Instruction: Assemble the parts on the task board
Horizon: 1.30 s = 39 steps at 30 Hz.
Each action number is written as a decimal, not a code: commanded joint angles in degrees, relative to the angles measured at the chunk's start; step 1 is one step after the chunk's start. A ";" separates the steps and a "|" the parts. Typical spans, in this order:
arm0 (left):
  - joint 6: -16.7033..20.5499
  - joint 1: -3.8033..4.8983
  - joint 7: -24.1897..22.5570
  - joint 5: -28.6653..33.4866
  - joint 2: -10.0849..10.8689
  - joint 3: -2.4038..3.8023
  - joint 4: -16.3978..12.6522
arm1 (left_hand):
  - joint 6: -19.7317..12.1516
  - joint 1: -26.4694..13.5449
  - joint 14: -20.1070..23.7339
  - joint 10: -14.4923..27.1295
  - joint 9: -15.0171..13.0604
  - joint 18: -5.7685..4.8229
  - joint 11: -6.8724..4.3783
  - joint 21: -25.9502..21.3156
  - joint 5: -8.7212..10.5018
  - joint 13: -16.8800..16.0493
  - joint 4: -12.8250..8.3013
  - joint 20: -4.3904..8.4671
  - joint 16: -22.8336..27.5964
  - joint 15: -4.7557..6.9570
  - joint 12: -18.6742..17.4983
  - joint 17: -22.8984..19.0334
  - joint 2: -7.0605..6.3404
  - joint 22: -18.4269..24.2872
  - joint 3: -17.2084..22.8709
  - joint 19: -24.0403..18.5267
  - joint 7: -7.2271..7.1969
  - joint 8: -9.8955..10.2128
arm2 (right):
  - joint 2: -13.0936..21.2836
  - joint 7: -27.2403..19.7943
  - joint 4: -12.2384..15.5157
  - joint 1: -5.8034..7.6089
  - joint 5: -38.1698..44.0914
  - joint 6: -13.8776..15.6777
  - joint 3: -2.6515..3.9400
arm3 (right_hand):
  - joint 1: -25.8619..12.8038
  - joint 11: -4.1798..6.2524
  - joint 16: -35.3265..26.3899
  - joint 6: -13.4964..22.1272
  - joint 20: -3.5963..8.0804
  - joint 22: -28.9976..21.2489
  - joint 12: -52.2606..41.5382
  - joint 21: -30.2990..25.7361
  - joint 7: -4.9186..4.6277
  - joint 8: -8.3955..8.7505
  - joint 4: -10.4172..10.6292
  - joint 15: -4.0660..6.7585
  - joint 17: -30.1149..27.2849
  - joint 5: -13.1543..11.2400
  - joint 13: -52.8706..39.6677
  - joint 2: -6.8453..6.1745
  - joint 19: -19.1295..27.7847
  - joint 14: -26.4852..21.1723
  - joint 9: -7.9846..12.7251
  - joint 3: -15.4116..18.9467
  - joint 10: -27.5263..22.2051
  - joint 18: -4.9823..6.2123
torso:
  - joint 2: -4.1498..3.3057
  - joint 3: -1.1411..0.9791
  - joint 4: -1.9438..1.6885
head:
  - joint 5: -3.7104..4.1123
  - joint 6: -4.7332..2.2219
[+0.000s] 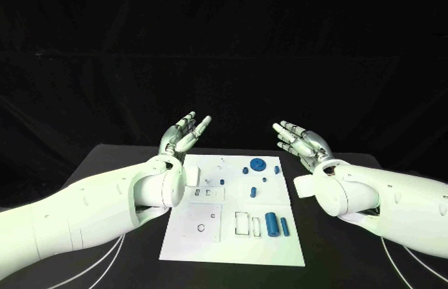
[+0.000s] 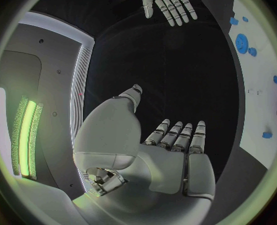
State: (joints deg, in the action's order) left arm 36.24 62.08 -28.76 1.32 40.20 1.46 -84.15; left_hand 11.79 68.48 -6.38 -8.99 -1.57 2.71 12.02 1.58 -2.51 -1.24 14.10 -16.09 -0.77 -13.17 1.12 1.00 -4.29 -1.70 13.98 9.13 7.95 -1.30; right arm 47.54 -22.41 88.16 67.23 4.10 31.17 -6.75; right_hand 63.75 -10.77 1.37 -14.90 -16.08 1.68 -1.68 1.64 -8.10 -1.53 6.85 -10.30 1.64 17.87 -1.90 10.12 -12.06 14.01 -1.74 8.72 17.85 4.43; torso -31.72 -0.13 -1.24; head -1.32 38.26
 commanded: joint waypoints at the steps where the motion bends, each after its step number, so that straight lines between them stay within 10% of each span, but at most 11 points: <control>1: -3.54 0.06 -0.82 0.16 -0.09 0.03 0.03 | 0.82 2.45 -0.23 -0.23 -0.10 0.92 0.79 0.35 -0.40 -0.13 0.80 -0.84 -0.31 -0.86 0.22 0.11 -0.15 -0.13 0.37 0.22 6.84 -0.35 | 0.27 4.23 -0.20 0.72 4.12 -8.45 -0.53 | 4.77 -0.52 0.63 -2.61 -0.72 0.37 -0.51 0.65 -4.98 -0.48 -2.12 -0.54 0.31 -0.07 -0.27 0.43 -2.08 3.34 -0.27 0.63 2.86 1.07 | -0.02 0.00 -0.03 | 0.01 0.02; 4: -3.54 0.06 -0.82 0.16 -0.09 0.03 0.03 | 1.15 2.43 -0.50 -0.63 -0.15 0.96 0.97 0.34 -0.39 -0.18 0.64 -0.82 -0.37 -0.92 0.29 0.16 -0.11 -0.12 0.47 0.15 6.99 -0.41 | 0.40 4.69 -0.28 1.04 4.47 -9.34 -0.83 | 9.77 -1.40 1.69 -7.85 -0.76 0.90 -1.23 1.68 -5.53 -1.28 -6.20 -1.14 0.91 -4.60 -0.71 0.32 -6.44 10.46 -0.78 -1.27 8.72 1.05 | -0.02 0.00 -0.03 | 0.01 0.02; 10: -5.56 0.36 -0.58 0.11 1.20 0.02 -0.25 | 6.97 3.22 -7.95 -6.91 -0.85 0.93 3.11 1.45 -0.43 -0.84 -1.35 -0.93 -2.03 -1.97 1.39 1.16 0.49 -0.69 1.03 2.75 8.41 -1.60 | -0.23 3.57 -2.78 1.29 16.81 -5.86 -0.78 | 15.60 -2.38 4.76 -22.26 -0.57 2.47 -3.74 5.30 -5.19 -3.24 -11.95 -1.67 2.06 -5.92 -1.79 -0.90 -22.05 30.99 -1.75 -4.85 28.33 4.00 | -0.21 0.21 0.06 | 0.18 0.52; 15: -6.89 0.73 -0.63 -0.54 2.26 0.02 -0.49 | 20.52 6.08 -33.50 -25.66 -2.34 2.50 2.59 9.35 -0.52 -2.51 -5.24 -0.67 -9.40 0.28 5.35 4.30 1.23 -4.73 1.45 22.94 8.74 -4.77 | -0.67 4.25 -4.25 1.66 26.02 -4.33 -0.66 | 17.46 -0.24 5.99 -34.31 -0.12 3.47 -4.24 8.84 -4.92 -4.37 -14.92 0.66 2.20 -5.74 -1.76 -1.78 -33.80 39.90 -2.16 -7.51 36.19 6.19 | -0.89 0.11 0.14 | 0.11 0.73; 18: -8.10 0.97 -0.25 -1.90 3.08 0.02 -0.76 | 34.17 7.75 -40.11 -37.79 -3.79 5.11 1.10 12.56 -0.45 -3.45 -7.71 -0.45 -11.61 2.08 8.85 4.83 1.45 -5.84 1.62 29.47 7.76 -8.20 | -0.97 5.01 -4.87 2.16 31.14 -4.24 -0.60 | 17.43 0.68 6.45 -36.89 0.94 3.50 -4.18 9.68 -4.30 -4.48 -15.99 1.84 2.55 -5.75 -1.79 -2.57 -37.38 43.91 -2.10 -8.71 39.30 6.27 | -1.50 -0.01 0.28 | 0.30 0.61; 20: -9.50 1.16 -0.03 -3.17 3.72 0.01 -1.06 | 36.83 8.68 -43.70 -41.22 -3.92 6.53 0.03 13.88 -0.38 -3.60 -8.99 -0.33 -12.63 3.22 9.91 5.11 1.51 -6.21 1.86 32.07 6.85 -9.09 | -1.12 5.82 -5.11 2.56 34.60 -4.73 -0.58 | 17.28 1.16 6.63 -37.97 1.60 3.50 -4.04 10.03 -3.95 -4.46 -16.52 2.47 2.85 -5.80 -1.84 -3.10 -39.08 45.89 -2.11 -9.29 40.77 6.28 | -1.89 -0.09 0.33 | 0.38 0.66; 30: -14.02 2.18 1.38 -7.67 7.86 0.01 -6.10 | 43.04 10.82 -55.51 -50.58 -3.74 7.98 -3.15 17.89 -0.52 -3.03 -11.90 1.59 -14.66 6.99 9.95 6.80 2.19 -7.17 4.89 40.10 4.30 -9.63 | -2.47 11.51 -6.70 6.58 54.70 -8.45 -0.50 | 14.87 3.77 7.29 -43.16 5.69 4.07 -2.45 12.83 -1.95 -3.65 -18.61 6.23 6.20 -5.18 -2.27 -5.65 -48.40 57.09 -2.45 -13.70 48.57 6.18 | -4.89 -0.70 0.15 | 0.91 -0.09; 39: -15.00 3.69 2.31 -8.17 11.03 0.01 -11.55 | 43.46 11.05 -56.15 -51.56 -3.55 7.79 -3.19 18.24 -0.49 -2.63 -12.57 2.12 -14.22 7.12 8.70 7.08 1.73 -7.14 6.06 40.55 4.30 -9.07 | -6.12 17.25 -10.05 9.77 70.20 -12.83 -0.49 | 13.69 6.51 18.08 -47.47 10.67 9.60 -3.44 23.13 0.33 -4.28 -18.53 10.67 16.41 -4.71 -4.37 -7.79 -60.37 71.14 -3.08 -14.31 52.43 5.81 | -8.12 -1.29 0.16 | 0.68 -1.42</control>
State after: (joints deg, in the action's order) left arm 23.78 65.56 -26.94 -5.37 50.92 1.42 -95.05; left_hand 54.97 79.45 -62.51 -60.31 -5.21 10.29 8.81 19.67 -2.97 -3.95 1.40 -14.01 -15.15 -5.82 10.09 8.03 -2.42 -8.92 19.79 49.68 12.05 -10.61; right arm 41.98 -9.58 78.63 76.66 63.40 22.29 -7.29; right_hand 77.55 -4.87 17.18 -61.27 -6.47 10.19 -4.86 22.58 -8.36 -5.55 -11.62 -0.64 15.96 12.88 -5.86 2.86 -69.66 81.03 -4.69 -5.26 69.18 9.74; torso -38.36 -1.09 -1.13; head -0.36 37.19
